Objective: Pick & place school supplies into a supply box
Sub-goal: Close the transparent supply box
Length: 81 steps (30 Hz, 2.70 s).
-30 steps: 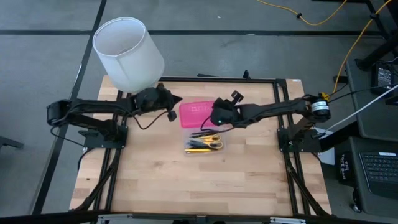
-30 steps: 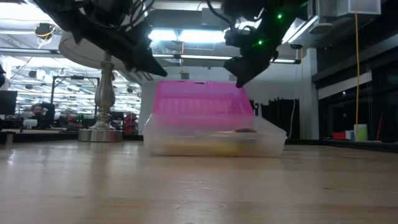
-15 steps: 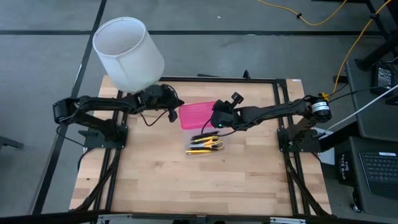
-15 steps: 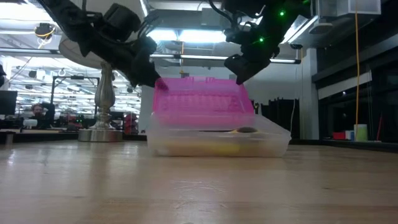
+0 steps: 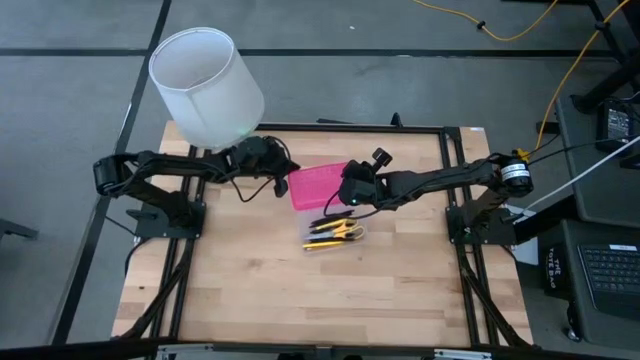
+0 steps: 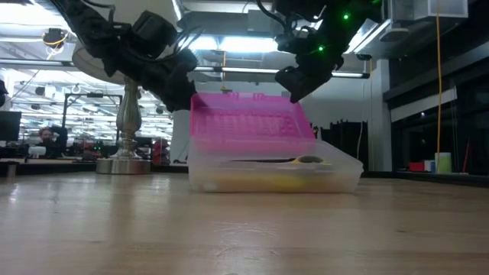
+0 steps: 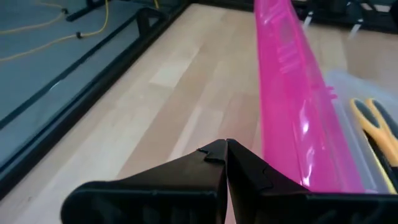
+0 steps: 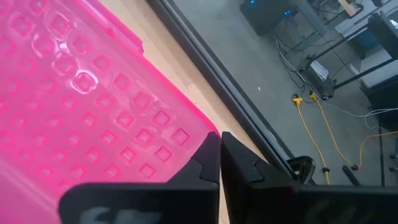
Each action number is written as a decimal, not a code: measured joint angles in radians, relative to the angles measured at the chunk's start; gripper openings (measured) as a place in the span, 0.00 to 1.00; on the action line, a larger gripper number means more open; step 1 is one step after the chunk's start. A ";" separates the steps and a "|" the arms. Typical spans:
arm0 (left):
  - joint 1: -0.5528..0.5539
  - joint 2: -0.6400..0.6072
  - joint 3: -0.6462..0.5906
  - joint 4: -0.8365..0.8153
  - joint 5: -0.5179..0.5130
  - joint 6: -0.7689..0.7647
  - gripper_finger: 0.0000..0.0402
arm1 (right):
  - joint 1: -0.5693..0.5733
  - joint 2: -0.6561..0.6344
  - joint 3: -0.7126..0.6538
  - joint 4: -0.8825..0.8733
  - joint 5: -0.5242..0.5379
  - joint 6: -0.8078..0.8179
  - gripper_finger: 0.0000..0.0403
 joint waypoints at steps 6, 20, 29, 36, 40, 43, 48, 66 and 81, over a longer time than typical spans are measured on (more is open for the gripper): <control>0.000 0.000 0.000 0.005 0.069 0.005 0.01 | 0.000 0.000 0.000 0.001 -0.001 0.000 0.01; -0.001 0.000 0.000 -0.002 0.116 -0.011 0.01 | 0.000 0.000 0.000 0.014 -0.032 -0.006 0.01; -0.049 0.000 0.000 -0.010 0.117 -0.003 0.01 | 0.000 0.001 0.000 0.050 -0.063 -0.011 0.06; -0.076 0.000 0.000 -0.019 0.103 0.008 0.01 | -0.001 0.001 0.000 0.073 -0.062 -0.035 0.03; -0.076 0.000 0.000 -0.022 0.101 0.008 0.01 | 0.000 0.001 0.000 0.075 -0.063 -0.034 0.05; -0.076 0.000 0.000 -0.024 0.101 0.008 0.01 | 0.000 0.001 0.000 0.075 -0.063 -0.033 0.06; -0.076 0.000 0.000 -0.028 0.101 -0.001 0.01 | 0.000 0.001 0.000 0.075 -0.064 -0.035 0.06; -0.076 0.090 0.000 -0.013 0.106 -0.011 0.01 | -0.005 0.002 0.001 0.171 -0.115 -0.164 0.06; -0.076 0.095 0.000 0.022 0.161 -0.009 0.01 | -0.026 0.002 0.001 0.181 -0.212 -0.187 0.06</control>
